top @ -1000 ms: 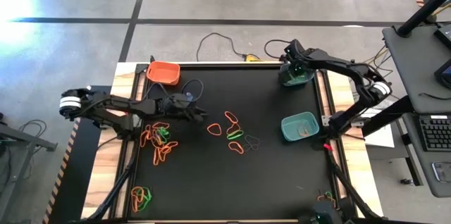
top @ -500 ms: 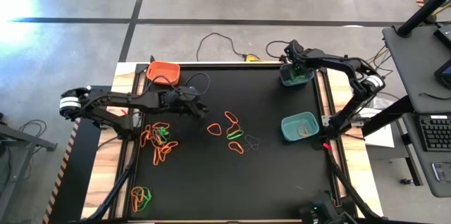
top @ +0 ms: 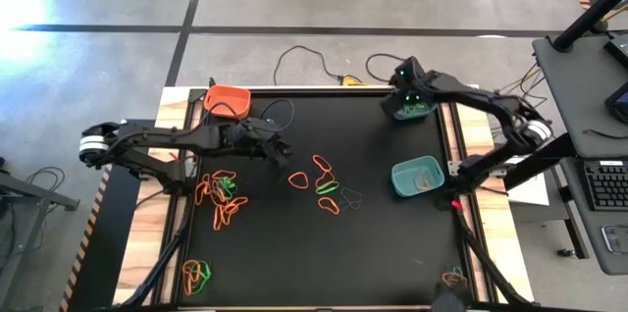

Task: Sort rubber bands into baskets
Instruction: Put the green rubber band into the blue bin

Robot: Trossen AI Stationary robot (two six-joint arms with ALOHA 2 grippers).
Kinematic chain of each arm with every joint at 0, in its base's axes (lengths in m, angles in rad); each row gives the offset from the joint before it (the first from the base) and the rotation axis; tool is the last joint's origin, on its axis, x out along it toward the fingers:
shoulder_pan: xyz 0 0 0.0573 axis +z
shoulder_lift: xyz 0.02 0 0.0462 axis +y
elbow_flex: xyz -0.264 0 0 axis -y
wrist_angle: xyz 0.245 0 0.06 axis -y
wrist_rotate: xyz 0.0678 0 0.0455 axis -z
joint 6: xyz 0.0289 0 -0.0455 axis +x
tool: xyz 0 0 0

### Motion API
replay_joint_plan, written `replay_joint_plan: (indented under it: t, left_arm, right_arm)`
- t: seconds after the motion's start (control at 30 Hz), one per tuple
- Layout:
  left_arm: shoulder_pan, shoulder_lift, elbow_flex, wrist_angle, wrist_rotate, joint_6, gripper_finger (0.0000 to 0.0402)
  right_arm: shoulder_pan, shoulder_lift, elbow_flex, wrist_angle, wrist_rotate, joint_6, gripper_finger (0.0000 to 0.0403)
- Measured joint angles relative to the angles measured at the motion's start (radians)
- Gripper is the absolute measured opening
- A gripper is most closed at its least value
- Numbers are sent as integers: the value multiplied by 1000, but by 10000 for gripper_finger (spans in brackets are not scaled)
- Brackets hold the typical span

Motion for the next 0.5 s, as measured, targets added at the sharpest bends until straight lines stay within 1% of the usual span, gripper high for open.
replay_joint_plan:
  t: [0.03,0.1,0.27,0.4,0.5]
  left_arm:
    - [-8,-2,-1,5,0,-9,114]
    - [-31,-3,-11,16,-1,-34,114]
    - [-142,1,-36,95,-8,-90,114]
    - [-224,22,-39,101,-57,-128,114]
    - [-267,41,-39,107,-90,-172,114]
  right_arm:
    - [41,-29,-15,25,-40,-2,165]
    - [139,-86,-49,70,-78,-8,169]
    - [439,-178,-157,167,-93,-23,171]
    - [660,-176,-223,272,-94,65,171]
    - [783,-131,-252,390,-83,140,171]
